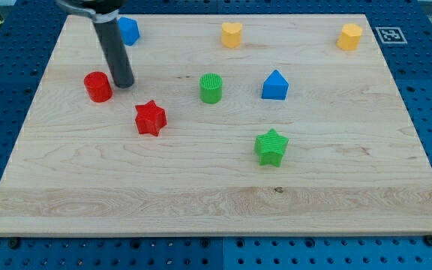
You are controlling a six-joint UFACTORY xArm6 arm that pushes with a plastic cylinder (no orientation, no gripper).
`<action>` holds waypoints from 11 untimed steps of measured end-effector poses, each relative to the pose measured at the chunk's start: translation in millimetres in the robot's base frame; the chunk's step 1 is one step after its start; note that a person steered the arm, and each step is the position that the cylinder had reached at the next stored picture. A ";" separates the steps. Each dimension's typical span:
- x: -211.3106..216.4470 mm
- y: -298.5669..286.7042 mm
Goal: Move the green star towards the centre right of the board
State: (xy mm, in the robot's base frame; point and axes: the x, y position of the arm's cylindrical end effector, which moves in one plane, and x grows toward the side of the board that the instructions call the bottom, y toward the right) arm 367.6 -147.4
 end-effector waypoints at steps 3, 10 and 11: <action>55.6 69.9; 137.9 253.8; 169.4 250.2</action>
